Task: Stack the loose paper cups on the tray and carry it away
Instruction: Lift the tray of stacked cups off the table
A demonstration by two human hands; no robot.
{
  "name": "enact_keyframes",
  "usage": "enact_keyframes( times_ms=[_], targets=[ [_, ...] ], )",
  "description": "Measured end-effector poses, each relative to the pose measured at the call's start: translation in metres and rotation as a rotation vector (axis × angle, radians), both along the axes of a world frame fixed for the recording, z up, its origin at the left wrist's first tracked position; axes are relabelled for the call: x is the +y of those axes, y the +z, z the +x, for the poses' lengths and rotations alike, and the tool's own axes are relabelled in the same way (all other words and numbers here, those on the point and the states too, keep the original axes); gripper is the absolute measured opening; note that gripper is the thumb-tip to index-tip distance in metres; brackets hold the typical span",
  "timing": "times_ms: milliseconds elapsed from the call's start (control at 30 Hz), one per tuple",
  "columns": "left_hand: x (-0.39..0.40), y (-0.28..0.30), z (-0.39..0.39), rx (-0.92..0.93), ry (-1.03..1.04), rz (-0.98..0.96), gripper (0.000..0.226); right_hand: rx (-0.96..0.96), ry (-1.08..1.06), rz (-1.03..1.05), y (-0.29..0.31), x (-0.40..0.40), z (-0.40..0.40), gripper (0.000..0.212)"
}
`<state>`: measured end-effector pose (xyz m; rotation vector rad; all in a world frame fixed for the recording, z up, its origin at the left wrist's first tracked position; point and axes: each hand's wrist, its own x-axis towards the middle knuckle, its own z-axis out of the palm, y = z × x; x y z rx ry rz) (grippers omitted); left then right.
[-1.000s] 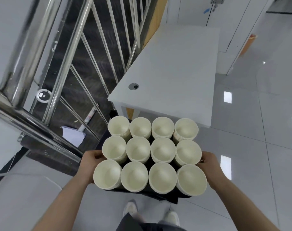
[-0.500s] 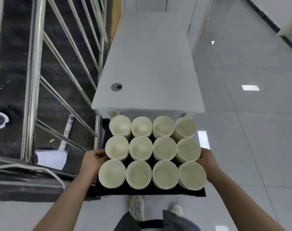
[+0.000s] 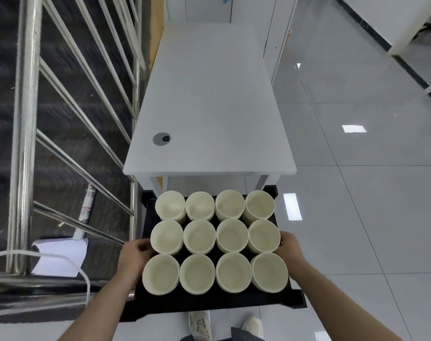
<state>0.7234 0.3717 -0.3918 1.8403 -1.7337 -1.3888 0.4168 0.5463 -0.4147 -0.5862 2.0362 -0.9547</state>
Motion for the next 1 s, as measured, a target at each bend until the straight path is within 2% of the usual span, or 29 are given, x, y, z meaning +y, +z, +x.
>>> enact_keyframes(
  times_ms=[367,567,867,900,1000],
  targets=[
    [0.002,-0.023,0.003,0.012,0.003,-0.033,0.051,0.053,0.022,0.040,-0.016,0.002,-0.002,0.024],
    [0.001,-0.026,0.003,0.024,0.037,-0.010,0.018,0.056,0.012,0.044,-0.018,0.002,-0.003,0.024],
    [0.008,-0.025,0.006,0.090,0.064,0.014,0.019,0.059,0.038,0.058,-0.015,0.004,-0.002,0.013],
    [0.011,-0.023,0.007,0.084,0.076,-0.004,0.015,0.055,0.049,0.061,-0.013,0.004,-0.002,0.012],
    [0.018,-0.011,0.009,0.086,0.177,-0.106,0.024,0.044,0.080,0.062,-0.009,0.008,-0.003,0.012]
  ],
)
